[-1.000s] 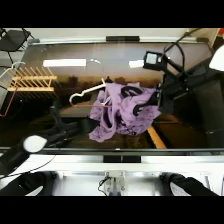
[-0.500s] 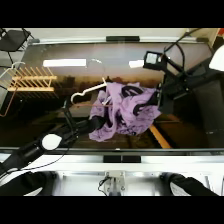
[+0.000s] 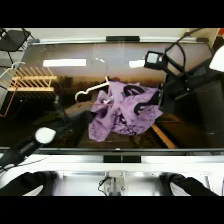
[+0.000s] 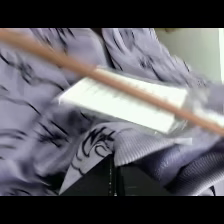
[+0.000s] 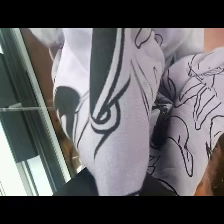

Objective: Fold the shirts.

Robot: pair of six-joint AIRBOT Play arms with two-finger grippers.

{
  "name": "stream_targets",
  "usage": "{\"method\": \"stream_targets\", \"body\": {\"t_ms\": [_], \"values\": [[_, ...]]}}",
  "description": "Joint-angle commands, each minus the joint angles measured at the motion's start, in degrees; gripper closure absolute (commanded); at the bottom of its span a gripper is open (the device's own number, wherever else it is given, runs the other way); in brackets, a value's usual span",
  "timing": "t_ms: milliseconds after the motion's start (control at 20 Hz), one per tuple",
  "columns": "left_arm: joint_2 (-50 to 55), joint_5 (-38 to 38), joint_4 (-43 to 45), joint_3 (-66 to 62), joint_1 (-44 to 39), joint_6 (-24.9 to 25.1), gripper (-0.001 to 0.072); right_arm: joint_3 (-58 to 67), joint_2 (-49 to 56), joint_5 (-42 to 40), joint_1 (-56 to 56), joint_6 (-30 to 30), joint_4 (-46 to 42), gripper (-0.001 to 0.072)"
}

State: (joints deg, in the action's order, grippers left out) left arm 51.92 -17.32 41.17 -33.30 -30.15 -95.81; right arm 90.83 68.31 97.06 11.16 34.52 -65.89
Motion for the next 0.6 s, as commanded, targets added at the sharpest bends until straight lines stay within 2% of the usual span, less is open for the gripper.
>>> {"method": "stream_targets", "body": {"t_ms": [0,100,200,550], "values": [[-2.45,-13.35,2.38,-0.02,16.57,3.98,0.0643,0.0,-0.2,-0.13,-0.02,0.35,0.46,0.0653],[-2.29,-15.58,2.34,-0.02,22.93,5.4,0.0643,0.0,-0.2,-0.17,-0.02,-0.17,1.64,0.0653],[-2.29,-15.04,2.36,-0.04,25.31,5.44,0.0643,0.0,-0.2,-0.17,0.02,-0.33,3.08,0.0654],[-2.34,-15.06,2.32,-1.44,25.55,7.58,0.0643,-0.02,-0.2,-0.46,0.02,-0.9,1.66,0.0654]]}}
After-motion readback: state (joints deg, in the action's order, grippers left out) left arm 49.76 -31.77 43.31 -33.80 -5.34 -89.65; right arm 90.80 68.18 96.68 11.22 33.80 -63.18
